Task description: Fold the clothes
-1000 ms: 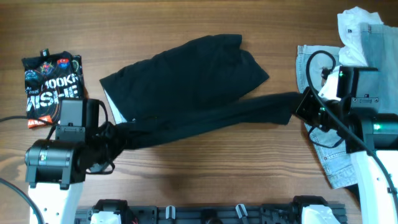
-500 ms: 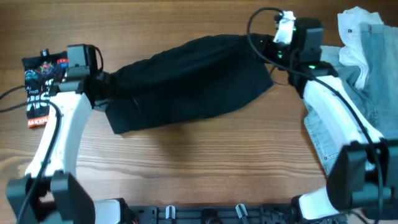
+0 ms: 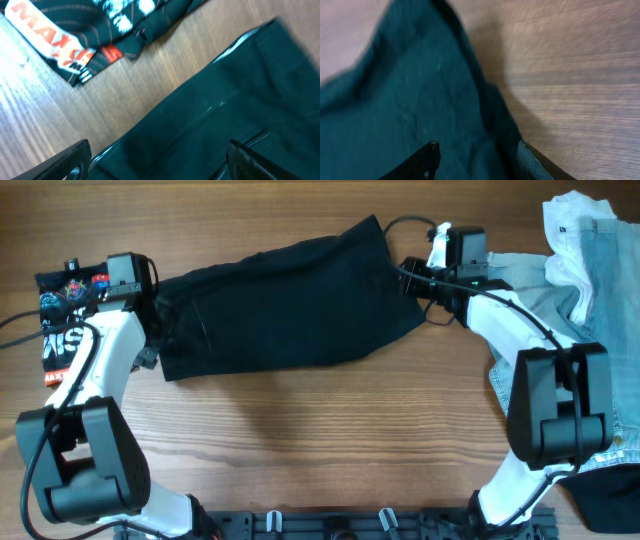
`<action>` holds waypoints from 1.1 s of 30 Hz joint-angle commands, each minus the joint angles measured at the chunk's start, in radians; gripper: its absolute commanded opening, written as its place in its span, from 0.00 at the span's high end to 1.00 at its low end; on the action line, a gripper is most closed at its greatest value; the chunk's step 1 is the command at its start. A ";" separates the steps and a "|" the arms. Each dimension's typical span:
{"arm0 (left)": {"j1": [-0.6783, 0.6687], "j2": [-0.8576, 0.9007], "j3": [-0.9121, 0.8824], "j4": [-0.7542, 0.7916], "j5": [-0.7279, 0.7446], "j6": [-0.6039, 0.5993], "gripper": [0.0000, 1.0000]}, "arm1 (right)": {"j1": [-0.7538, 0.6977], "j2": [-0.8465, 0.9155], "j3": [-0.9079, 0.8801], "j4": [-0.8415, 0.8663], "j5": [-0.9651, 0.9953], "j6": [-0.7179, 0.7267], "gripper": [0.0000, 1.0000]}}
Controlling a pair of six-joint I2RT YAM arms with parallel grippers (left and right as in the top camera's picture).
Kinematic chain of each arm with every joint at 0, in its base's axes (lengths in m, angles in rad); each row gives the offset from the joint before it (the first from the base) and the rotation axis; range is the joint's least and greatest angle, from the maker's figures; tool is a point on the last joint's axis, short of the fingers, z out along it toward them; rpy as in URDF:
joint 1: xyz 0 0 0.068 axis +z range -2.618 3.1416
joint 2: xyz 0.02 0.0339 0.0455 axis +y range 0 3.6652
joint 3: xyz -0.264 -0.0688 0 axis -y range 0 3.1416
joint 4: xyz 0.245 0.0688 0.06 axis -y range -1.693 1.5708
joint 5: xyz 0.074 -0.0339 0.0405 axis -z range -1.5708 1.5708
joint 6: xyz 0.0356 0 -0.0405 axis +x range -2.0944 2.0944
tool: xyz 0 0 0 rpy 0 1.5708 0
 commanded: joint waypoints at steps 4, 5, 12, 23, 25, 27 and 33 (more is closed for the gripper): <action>0.000 0.075 -0.030 -0.034 0.072 0.084 0.03 | 0.031 0.148 -0.024 -0.166 0.162 -0.110 0.73; 0.000 0.080 -0.030 -0.034 0.095 0.100 0.02 | 0.027 0.150 -0.024 -0.213 0.256 -0.063 0.75; 0.000 0.083 -0.030 0.022 0.310 0.425 0.00 | -0.036 0.144 -0.024 -0.455 0.546 0.089 0.84; -0.008 0.233 -0.030 0.163 0.574 0.595 0.01 | -0.034 -0.029 0.013 -0.486 0.480 0.036 0.52; -0.027 0.280 -0.030 0.197 0.658 0.613 0.10 | -0.034 -0.097 0.015 -0.487 0.466 0.032 0.52; -0.061 0.305 -0.030 0.204 0.661 0.634 0.27 | -0.034 -0.148 0.015 -0.482 0.407 -0.011 0.52; -0.091 0.299 -0.025 0.149 0.609 0.633 0.96 | -0.034 -0.179 0.015 -0.450 -0.023 -0.191 0.73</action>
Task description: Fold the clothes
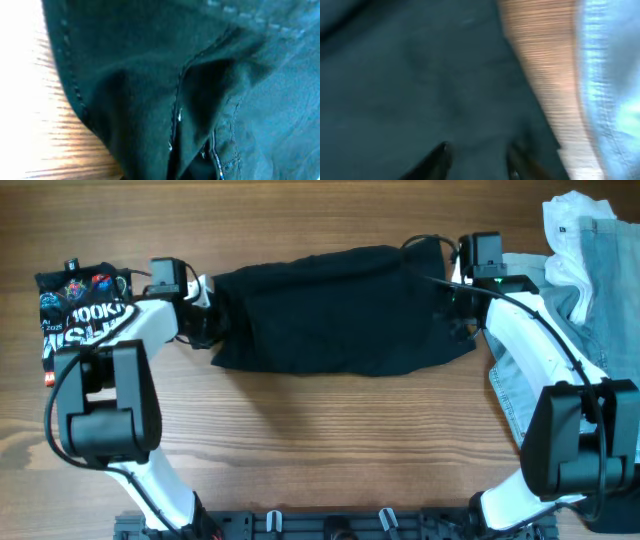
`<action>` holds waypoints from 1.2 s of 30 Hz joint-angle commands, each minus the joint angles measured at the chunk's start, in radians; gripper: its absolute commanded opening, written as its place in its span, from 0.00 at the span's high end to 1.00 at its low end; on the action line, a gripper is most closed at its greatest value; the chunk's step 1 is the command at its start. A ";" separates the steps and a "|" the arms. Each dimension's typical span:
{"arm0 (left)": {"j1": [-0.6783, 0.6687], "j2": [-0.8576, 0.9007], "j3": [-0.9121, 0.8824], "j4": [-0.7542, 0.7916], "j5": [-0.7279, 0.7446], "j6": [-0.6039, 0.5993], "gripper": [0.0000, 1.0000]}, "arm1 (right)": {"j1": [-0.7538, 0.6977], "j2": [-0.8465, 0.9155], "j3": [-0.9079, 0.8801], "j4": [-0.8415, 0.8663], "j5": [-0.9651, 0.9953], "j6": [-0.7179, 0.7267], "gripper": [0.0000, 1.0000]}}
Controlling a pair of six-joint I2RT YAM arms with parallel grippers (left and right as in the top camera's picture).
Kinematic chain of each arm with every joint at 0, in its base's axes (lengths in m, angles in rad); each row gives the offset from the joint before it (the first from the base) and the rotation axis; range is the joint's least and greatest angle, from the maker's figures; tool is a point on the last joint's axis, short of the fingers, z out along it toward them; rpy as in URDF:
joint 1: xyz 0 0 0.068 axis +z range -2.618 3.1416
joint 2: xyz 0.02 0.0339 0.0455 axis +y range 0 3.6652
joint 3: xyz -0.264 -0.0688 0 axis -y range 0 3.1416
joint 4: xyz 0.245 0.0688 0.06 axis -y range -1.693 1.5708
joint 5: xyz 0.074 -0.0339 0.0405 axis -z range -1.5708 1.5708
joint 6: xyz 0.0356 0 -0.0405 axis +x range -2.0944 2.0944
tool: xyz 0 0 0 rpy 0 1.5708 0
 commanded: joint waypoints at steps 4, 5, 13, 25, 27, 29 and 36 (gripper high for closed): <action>0.049 -0.061 0.077 -0.356 -0.129 0.009 0.96 | 0.082 -0.014 -0.014 0.003 -0.421 -0.092 0.77; 0.053 -0.097 0.123 -0.431 -0.147 0.009 0.96 | 0.108 -0.006 -0.014 -0.002 -0.421 -0.092 0.78; 0.055 -0.335 0.326 -0.690 -0.188 -0.020 0.96 | 0.455 0.207 -0.014 0.092 -0.514 -0.013 0.82; 0.054 -0.440 0.325 -0.760 -0.046 -0.024 0.96 | 0.580 0.325 0.019 0.442 -0.665 0.107 0.73; 0.054 -0.440 0.325 -0.765 -0.060 -0.017 0.96 | 0.481 0.252 0.045 0.317 -0.615 0.051 0.71; 0.054 -0.439 0.325 -0.769 -0.084 -0.016 0.96 | 0.357 0.158 0.059 0.171 -0.534 -0.026 0.69; 0.045 -0.439 0.325 -0.768 -0.080 -0.018 0.96 | 0.180 0.177 -0.035 -0.077 -0.208 -0.140 0.74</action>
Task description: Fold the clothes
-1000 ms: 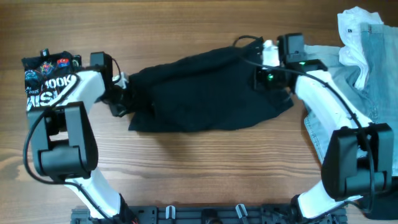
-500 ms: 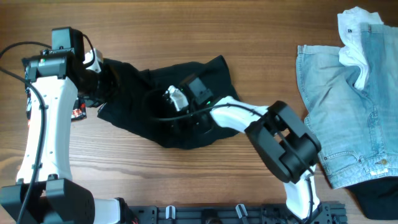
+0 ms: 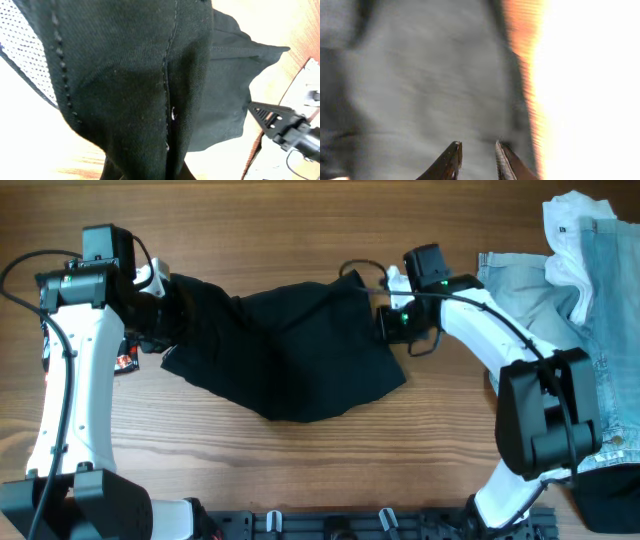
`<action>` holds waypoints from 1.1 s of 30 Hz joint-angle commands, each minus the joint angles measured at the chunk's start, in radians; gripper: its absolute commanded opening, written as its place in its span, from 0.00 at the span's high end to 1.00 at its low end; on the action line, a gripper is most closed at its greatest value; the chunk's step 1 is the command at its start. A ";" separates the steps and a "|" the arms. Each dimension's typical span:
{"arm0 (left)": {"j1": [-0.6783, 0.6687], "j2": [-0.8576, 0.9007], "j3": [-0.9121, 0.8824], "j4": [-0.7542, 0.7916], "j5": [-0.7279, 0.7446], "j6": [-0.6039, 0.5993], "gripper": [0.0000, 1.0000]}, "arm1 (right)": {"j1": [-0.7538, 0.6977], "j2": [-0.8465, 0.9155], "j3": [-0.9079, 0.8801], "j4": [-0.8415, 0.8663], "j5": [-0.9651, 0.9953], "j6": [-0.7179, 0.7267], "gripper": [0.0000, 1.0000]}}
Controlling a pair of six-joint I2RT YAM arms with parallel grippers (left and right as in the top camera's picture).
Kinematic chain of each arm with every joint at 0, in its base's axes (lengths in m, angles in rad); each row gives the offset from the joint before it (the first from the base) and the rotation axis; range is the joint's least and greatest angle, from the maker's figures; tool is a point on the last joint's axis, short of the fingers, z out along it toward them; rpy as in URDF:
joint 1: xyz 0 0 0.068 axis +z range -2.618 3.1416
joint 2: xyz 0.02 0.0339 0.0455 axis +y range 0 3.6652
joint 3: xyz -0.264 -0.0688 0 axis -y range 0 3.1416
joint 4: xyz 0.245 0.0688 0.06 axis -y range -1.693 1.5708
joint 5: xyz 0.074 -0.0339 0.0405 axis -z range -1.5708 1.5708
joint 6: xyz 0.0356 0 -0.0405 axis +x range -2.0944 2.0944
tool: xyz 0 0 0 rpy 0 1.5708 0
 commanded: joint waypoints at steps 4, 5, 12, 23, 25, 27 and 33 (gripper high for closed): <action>-0.145 -0.029 0.022 0.049 0.044 -0.044 0.96 | 0.045 0.088 -0.099 0.013 0.096 -0.042 0.81; -0.195 -0.029 0.021 0.081 0.044 -0.059 0.96 | 0.055 0.088 -0.099 0.011 0.100 -0.041 0.81; -0.536 0.059 0.020 0.354 -0.072 -0.272 0.92 | 0.058 0.088 -0.099 -0.017 0.125 0.011 0.83; -0.388 0.141 0.021 0.511 -0.337 -0.256 0.43 | -0.108 -0.117 0.178 -0.267 0.317 0.079 0.73; -0.349 0.169 0.021 0.566 -0.336 -0.250 0.39 | -0.110 -0.175 0.202 -0.263 0.149 -0.034 0.72; -0.325 0.240 0.021 0.648 -0.315 -0.190 0.37 | -0.077 -0.201 0.200 -0.287 -0.035 -0.073 0.72; -0.329 0.550 0.021 0.692 -0.216 -0.151 0.36 | 0.129 -0.120 0.000 -0.206 -0.063 -0.017 0.72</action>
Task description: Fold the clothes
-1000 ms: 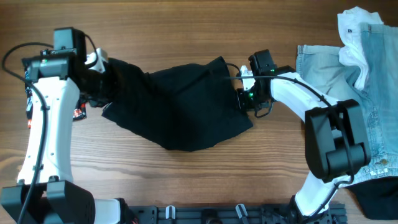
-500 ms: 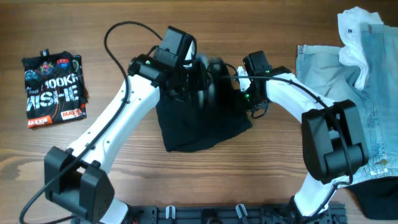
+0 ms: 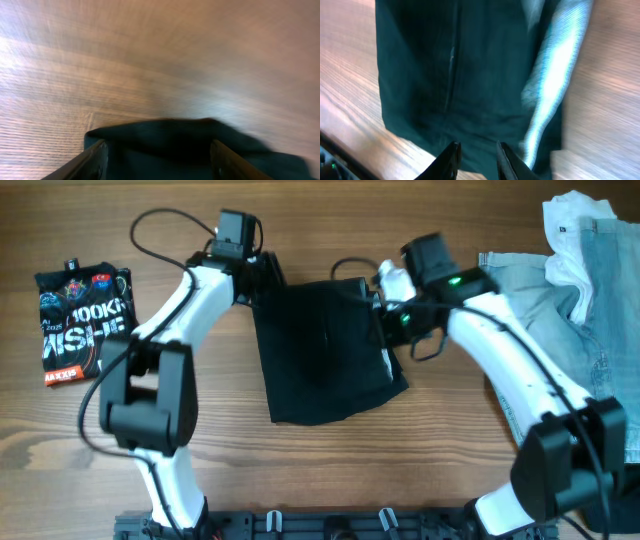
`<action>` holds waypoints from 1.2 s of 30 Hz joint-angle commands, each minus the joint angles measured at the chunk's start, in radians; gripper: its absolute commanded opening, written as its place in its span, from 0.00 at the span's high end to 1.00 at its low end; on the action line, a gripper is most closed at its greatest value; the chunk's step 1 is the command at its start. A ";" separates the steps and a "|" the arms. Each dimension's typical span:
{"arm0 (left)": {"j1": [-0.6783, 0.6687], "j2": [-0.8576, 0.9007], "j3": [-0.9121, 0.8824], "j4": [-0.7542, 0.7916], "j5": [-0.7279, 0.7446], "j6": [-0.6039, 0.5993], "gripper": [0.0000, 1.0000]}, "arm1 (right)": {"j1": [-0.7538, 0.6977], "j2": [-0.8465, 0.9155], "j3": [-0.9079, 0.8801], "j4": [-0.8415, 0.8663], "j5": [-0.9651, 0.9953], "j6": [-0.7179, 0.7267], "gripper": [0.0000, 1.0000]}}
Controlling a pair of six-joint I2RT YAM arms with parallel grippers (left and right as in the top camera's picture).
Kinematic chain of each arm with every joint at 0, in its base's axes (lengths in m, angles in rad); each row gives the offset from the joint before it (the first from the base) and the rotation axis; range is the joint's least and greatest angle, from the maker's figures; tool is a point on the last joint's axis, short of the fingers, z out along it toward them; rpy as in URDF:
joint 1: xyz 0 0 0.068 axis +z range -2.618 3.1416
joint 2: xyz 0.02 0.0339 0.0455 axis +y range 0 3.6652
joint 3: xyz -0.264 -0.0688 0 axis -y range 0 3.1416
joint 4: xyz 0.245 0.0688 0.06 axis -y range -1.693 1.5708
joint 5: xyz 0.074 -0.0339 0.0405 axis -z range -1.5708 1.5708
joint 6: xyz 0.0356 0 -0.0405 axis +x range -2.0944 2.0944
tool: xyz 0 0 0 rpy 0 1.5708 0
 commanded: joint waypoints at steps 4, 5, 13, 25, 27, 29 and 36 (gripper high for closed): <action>-0.002 0.113 0.010 -0.303 0.006 0.027 0.38 | 0.078 0.153 -0.182 0.073 -0.016 0.032 0.71; -0.002 0.113 0.010 -0.432 0.000 0.027 0.38 | 0.073 0.183 -0.202 0.079 0.079 0.090 0.71; -0.003 0.039 0.010 -0.788 0.105 0.030 0.53 | -0.048 0.225 -0.043 0.200 0.543 0.134 0.53; -0.075 0.054 0.010 -0.277 0.417 0.262 0.00 | -0.047 0.215 0.023 0.147 0.452 0.117 0.43; -0.117 0.111 0.010 -0.277 0.417 0.262 0.00 | -0.047 0.215 0.023 0.146 0.452 0.117 0.42; -0.166 0.151 0.010 -0.273 0.417 0.262 0.07 | -0.047 0.215 0.023 0.142 0.452 0.116 0.42; -0.111 0.122 0.045 -0.310 0.274 0.259 0.96 | -0.058 0.060 0.023 0.105 0.507 0.107 0.40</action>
